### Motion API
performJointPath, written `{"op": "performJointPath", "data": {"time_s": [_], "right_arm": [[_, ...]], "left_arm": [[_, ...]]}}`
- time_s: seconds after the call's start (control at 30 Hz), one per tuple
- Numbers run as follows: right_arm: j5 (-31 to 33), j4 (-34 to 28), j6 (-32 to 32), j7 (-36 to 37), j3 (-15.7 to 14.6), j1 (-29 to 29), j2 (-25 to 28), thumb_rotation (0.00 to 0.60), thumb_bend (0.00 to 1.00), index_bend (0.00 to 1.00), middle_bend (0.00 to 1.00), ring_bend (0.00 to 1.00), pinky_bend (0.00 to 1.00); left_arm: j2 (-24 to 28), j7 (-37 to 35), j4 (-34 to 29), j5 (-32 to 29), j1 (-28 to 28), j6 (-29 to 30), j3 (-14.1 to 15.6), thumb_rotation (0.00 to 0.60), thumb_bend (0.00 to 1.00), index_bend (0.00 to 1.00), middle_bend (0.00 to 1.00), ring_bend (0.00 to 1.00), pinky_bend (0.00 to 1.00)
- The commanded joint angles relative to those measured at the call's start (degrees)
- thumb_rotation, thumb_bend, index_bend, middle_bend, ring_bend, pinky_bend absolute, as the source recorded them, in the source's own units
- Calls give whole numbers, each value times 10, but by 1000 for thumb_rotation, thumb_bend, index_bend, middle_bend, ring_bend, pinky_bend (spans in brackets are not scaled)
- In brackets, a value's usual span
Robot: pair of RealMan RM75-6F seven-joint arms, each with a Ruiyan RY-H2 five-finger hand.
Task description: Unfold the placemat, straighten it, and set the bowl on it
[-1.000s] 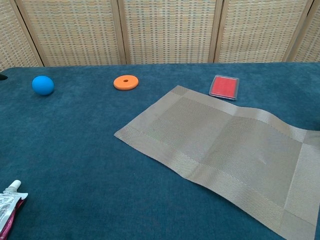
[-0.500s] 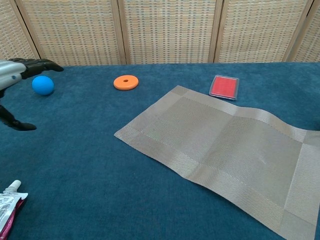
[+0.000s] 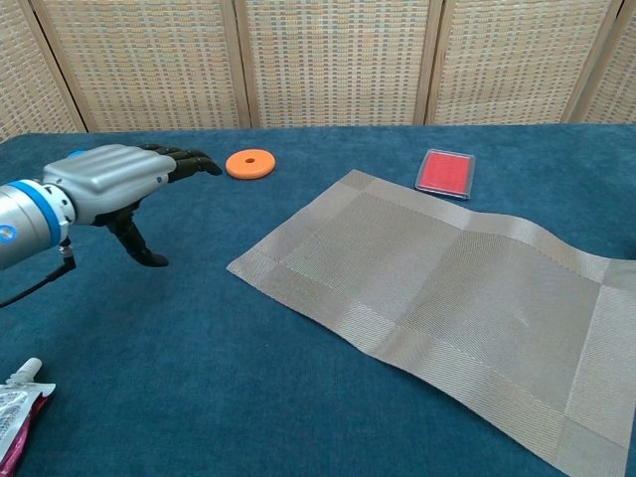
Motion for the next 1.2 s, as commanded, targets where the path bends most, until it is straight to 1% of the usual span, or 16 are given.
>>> {"op": "performJointPath", "data": {"time_s": [0.03,0.17,0.27,0.4,0.5,0.87,0.9,0.97,1.0,1.03,1.13,1.2], "right_arm": [[1,-1,2,4,2,-2,3,600,284,209,0,0,0],[-1,-4,7,6,4,-4,5,600,284,209,0,0,0],[-1,-5,6,8,5,-5,6,600,284,209,0,0,0],[5,-1,-2,11,8,-4,5,600,284,209,0,0,0],[7,0,-4,15,10,-4,6,600,285,209,0,0,0],[12,6,-6,21,17,-5,4,600,284,209,0,0,0],[12,6,-5,21,18,-5,4,600,284,209,0,0,0],[12,6,-4,22,18,-5,5,600,284,209,0,0,0],[12,6,-4,23,18,-6,5,600,284,209,0,0,0],[11,6,-3,22,18,-6,5,600,284,209,0,0,0],[10,5,-2,21,18,-6,5,600,284,209,0,0,0],[8,4,-1,20,18,-6,5,600,284,209,0,0,0]], "left_arm": [[-30,9,37,-18,-26,-20,-5,600,165,118,0,0,0],[-54,13,69,-26,-45,-31,-4,600,165,177,0,0,0],[-72,12,95,-34,-58,-41,-5,600,166,193,0,0,0],[-114,1,159,-46,-85,-66,-6,600,167,209,0,0,0],[-134,-15,190,-41,-97,-70,-6,600,168,221,0,0,0],[-192,-63,270,-10,-130,-70,2,600,182,235,0,0,0],[-197,-74,277,-3,-132,-67,3,600,206,245,0,0,0],[-202,-95,287,11,-132,-58,6,600,290,268,0,0,0],[-204,-106,291,18,-132,-54,8,600,353,285,0,0,0],[-205,-114,293,22,-132,-51,10,600,394,301,0,0,0],[-207,-144,300,41,-130,-36,16,600,462,355,0,0,0],[-207,-164,303,54,-128,-26,21,600,476,377,0,0,0]]}}
